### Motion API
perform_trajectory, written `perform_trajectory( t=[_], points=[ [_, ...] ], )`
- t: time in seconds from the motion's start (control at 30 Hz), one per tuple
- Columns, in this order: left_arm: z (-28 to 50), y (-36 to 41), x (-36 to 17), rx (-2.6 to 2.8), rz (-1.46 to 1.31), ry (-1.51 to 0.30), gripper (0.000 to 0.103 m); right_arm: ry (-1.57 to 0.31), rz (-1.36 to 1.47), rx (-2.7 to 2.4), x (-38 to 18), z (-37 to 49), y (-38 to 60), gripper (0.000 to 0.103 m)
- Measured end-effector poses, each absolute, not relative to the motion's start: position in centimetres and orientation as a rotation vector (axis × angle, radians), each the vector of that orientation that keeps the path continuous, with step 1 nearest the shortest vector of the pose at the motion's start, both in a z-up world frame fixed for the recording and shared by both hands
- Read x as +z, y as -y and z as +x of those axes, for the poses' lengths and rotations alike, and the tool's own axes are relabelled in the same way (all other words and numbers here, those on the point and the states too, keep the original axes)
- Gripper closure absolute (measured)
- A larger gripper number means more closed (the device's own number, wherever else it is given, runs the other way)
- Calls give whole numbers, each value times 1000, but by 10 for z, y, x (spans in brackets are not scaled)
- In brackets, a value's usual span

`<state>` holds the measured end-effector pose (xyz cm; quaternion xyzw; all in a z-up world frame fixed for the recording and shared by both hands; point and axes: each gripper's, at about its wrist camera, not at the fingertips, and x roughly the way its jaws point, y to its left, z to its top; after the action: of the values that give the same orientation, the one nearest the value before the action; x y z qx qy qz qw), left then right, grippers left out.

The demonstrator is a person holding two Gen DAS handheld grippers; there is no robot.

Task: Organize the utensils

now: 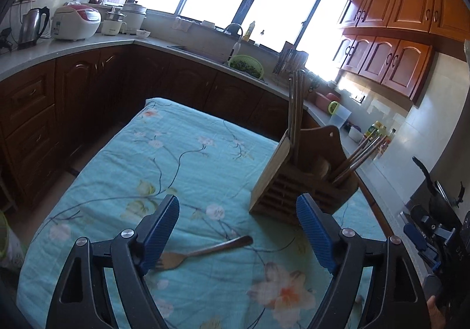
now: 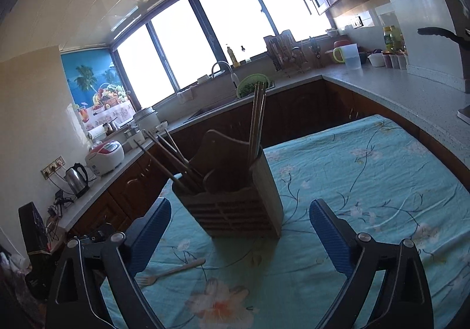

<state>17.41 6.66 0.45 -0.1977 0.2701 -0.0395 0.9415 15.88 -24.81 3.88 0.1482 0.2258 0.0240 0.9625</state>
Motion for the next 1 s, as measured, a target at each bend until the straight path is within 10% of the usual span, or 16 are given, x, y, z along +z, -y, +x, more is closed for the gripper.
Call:
perform_trajectory(
  t=[0.7, 1.0],
  points=[
    [42, -61, 33, -84, -328, -543, 19, -457, 171, 31, 21, 50, 220, 3],
    [-19, -45, 26, 1, -187, -379, 1, -281, -5, -55, 17, 2, 202, 0]
  ],
)
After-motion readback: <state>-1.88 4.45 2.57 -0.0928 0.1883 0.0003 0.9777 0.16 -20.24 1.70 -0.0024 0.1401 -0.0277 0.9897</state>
